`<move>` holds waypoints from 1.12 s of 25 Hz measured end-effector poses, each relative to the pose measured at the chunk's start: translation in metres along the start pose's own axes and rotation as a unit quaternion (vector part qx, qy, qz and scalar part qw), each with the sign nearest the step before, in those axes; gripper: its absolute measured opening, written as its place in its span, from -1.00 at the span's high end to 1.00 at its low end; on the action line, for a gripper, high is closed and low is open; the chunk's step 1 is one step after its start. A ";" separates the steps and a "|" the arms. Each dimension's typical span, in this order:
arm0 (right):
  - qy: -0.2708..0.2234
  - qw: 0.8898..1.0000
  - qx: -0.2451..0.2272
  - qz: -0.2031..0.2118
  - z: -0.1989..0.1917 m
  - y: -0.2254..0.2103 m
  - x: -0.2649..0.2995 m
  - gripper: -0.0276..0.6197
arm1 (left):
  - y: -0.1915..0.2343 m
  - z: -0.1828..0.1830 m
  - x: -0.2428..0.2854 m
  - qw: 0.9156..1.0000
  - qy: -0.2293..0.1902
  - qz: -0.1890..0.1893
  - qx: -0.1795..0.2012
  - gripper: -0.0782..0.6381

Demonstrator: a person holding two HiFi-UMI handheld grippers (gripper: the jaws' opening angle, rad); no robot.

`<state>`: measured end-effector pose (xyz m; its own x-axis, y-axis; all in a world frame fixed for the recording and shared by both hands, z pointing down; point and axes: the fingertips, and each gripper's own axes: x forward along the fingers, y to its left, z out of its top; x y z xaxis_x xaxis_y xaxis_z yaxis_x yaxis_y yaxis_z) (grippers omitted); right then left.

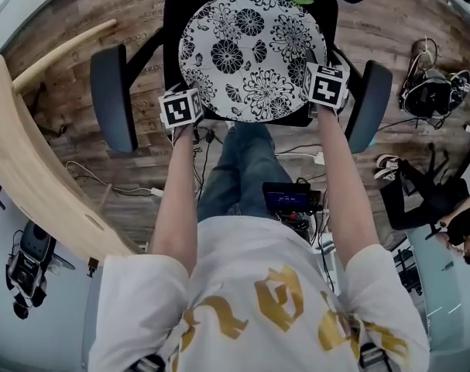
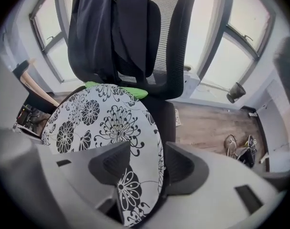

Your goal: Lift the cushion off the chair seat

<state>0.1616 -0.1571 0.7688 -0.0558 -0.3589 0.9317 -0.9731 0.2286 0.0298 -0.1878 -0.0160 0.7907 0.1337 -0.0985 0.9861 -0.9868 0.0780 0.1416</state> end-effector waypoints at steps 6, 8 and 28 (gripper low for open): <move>0.019 1.000 0.003 0.001 -0.005 -0.007 0.020 0.26 | -0.002 0.003 0.010 1.000 -0.005 0.000 -0.005 0.32; 0.021 1.000 -0.002 0.004 -0.005 -0.006 0.024 0.26 | -0.001 0.002 0.012 1.000 -0.004 0.004 -0.007 0.30; 0.057 0.998 -0.030 0.023 -0.019 0.000 0.034 0.86 | -0.002 0.005 0.017 0.994 0.033 0.061 0.087 0.72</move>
<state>0.1643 -0.1525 0.8071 -0.0712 -0.2415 0.9678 -0.9547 0.2977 0.0041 -0.1844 -0.0223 0.8065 0.0116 -0.0327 0.9994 -0.9961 -0.0882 0.0087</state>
